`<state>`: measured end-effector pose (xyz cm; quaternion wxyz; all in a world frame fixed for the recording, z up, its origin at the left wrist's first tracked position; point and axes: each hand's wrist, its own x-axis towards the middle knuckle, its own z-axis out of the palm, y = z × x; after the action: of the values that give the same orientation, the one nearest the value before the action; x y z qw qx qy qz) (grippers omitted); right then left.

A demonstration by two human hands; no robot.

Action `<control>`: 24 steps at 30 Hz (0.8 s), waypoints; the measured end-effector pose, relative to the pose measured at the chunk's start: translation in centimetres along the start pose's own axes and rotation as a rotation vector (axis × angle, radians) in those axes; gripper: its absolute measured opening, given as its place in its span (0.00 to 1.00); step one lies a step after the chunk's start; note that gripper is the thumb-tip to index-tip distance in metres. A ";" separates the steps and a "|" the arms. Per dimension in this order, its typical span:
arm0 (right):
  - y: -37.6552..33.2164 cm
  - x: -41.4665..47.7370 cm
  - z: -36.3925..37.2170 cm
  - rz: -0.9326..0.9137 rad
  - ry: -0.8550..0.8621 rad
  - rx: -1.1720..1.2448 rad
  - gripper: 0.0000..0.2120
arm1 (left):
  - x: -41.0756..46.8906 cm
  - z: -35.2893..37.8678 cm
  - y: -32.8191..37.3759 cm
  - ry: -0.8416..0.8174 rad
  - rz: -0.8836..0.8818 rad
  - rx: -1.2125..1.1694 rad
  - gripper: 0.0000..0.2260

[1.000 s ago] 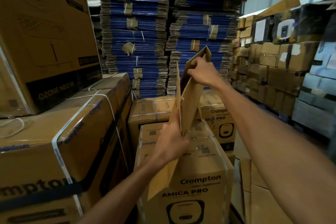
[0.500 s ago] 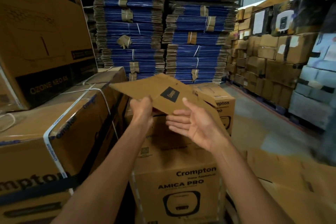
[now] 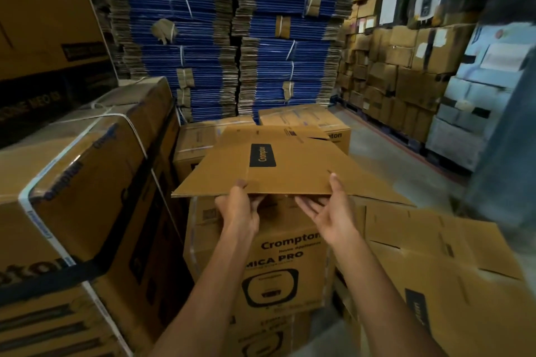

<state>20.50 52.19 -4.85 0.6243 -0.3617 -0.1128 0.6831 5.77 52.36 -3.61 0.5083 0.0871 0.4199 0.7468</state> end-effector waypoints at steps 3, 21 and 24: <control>-0.6 0.6 -0.7 -0.028 0.072 -0.022 0.16 | -0.1 -0.6 -0.4 -0.027 -0.054 -0.002 0.17; -3.2 -1.8 -6.4 -0.266 0.160 -0.082 0.12 | -3.3 0.3 -4.6 -0.166 -0.147 -0.012 0.20; -4.6 -3.0 -9.1 -0.298 0.183 -0.062 0.12 | -4.9 0.8 -6.8 -0.217 -0.211 -0.016 0.22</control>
<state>29.70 47.55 -7.46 0.7147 -0.4207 -0.1290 0.5437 13.18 49.57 -6.52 0.6269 0.1187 0.3635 0.6788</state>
